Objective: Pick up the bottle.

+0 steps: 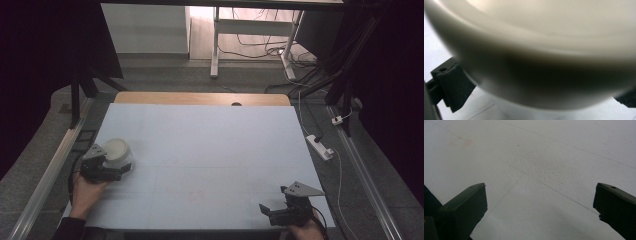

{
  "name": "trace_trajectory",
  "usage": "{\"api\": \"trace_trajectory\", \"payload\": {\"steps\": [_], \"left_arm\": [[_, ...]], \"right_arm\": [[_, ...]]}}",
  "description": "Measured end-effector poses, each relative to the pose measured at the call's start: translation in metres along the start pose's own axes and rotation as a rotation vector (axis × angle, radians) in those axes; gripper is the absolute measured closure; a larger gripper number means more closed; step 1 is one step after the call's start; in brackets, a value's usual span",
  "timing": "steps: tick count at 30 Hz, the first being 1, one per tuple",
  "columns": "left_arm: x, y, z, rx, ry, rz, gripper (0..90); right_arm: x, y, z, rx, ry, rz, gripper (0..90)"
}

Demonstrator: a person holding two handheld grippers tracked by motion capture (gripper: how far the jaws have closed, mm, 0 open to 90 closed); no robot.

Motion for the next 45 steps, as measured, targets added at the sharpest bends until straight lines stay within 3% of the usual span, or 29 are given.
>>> {"api": "trace_trajectory", "payload": {"steps": [6, 9, 13, 22, 45], "left_arm": [[-0.0002, 0.0031, 0.0023, 0.003, 0.002, -0.004, 0.0], [0.0021, 0.0024, 0.0038, 0.001, 0.003, 0.031, 4.0], [0.0023, 0.0021, 0.0044, -0.005, -0.012, 0.03, 6.2], [0.0021, 0.0022, 0.004, 0.004, 0.004, 0.03, 6.8], [0.0058, -0.0009, 0.0096, -0.031, -0.005, 0.047, 7.3]], "right_arm": [[-0.0001, 0.0001, 0.0, 0.0, -0.001, 0.0, 0.0], [0.0, 0.0001, 0.0, 0.0, -0.001, 0.0, 0.0], [-0.0001, 0.0001, 0.0, -0.001, -0.001, 0.0, 0.0], [-0.0002, 0.0002, 0.0, -0.001, -0.003, 0.001, 0.0], [-0.0001, 0.0, 0.0, 0.0, -0.002, 0.0, 0.0]]}}
Point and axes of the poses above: each handheld gripper's, and its own axes: y roughly forward along the jaws, z roughly out of its top, x roughly to its right, the point moved 1 cm from there along y, roughly forward along the jaws, and after that the axes turned 7 degrees about -y, right-handed, at the moved point
